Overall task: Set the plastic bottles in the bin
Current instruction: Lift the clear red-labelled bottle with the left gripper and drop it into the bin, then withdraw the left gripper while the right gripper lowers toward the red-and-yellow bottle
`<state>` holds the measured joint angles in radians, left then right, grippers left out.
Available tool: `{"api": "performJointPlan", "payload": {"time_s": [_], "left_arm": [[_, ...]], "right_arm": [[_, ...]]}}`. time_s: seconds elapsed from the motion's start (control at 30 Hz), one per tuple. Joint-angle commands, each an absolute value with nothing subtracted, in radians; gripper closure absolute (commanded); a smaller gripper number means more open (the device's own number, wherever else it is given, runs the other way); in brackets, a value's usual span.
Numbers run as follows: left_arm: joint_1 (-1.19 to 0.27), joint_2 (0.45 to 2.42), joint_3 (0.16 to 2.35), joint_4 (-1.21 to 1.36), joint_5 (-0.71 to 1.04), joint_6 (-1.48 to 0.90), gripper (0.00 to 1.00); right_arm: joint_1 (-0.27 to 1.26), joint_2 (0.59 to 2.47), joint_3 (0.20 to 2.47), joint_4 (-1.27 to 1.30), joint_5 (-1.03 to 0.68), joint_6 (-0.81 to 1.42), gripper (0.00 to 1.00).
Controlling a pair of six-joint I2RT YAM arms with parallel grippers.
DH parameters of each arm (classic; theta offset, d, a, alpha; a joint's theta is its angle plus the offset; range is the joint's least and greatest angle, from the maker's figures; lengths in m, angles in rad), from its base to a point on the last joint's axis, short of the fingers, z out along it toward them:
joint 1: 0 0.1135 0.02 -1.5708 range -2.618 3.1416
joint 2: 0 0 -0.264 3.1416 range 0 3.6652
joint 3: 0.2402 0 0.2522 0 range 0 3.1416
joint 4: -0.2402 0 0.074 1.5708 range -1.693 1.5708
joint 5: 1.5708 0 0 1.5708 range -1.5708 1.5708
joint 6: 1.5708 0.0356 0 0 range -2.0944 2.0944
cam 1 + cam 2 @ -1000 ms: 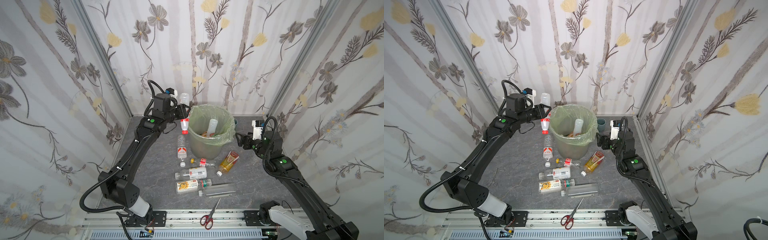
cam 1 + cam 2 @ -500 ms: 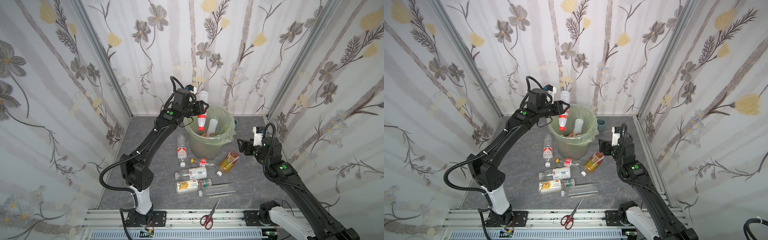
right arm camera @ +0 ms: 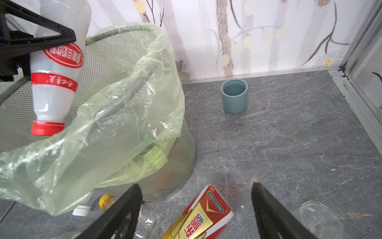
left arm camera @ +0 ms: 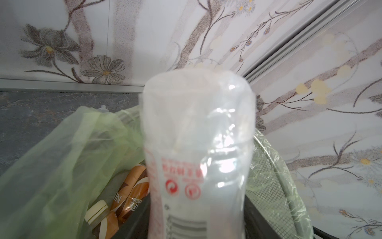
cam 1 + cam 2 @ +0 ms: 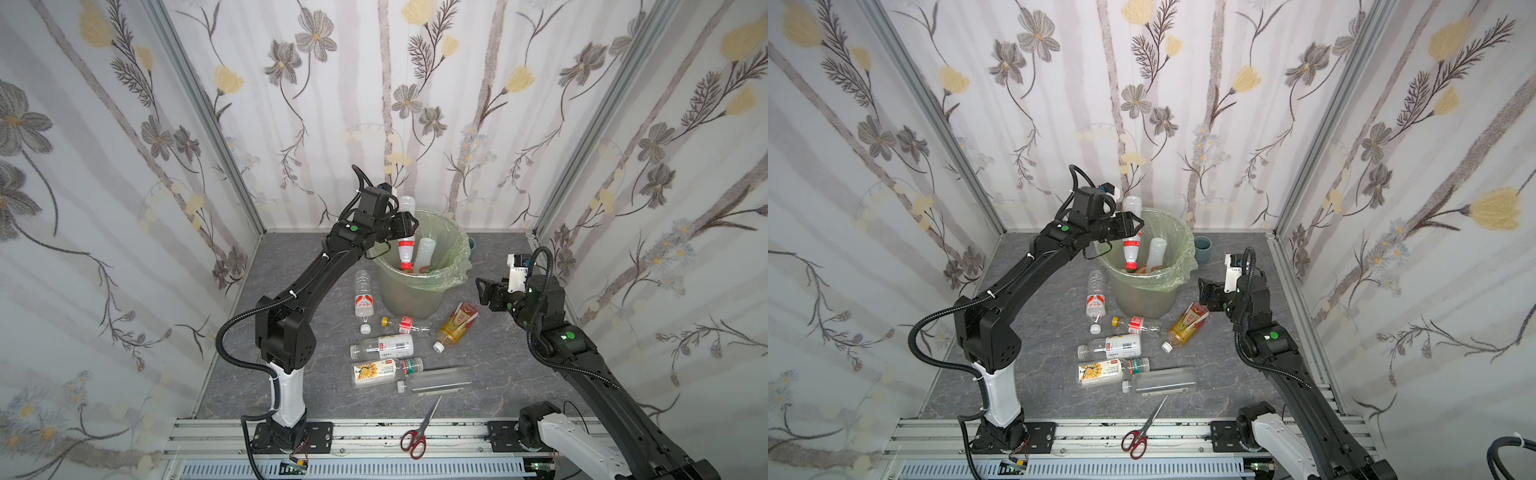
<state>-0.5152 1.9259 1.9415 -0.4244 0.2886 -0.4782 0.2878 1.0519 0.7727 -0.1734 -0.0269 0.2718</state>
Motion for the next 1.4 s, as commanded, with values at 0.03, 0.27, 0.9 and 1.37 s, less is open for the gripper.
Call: {"api": "performJointPlan", "payload": {"time_s": [0.03, 0.27, 0.9, 1.37], "left_arm": [[-0.511, 1.889, 1.916, -0.417, 0.258, -0.463, 0.36], [-0.504, 1.828, 1.864, -0.426, 0.237, -0.449, 0.32], [-0.426, 1.496, 1.508, -0.423, 0.007, -0.343, 0.13], [-0.263, 1.198, 1.020, -0.332, -0.041, -0.374, 0.00]], "right_arm": [[0.287, 1.050, 0.780, -0.173, -0.021, 0.275, 0.16], [0.288, 1.035, 0.766, -0.208, -0.009, 0.280, 0.16], [0.293, 1.080, 0.601, -0.246, -0.018, 0.461, 0.14], [0.379, 1.328, 0.603, -0.124, -0.017, 0.601, 0.13]]}}
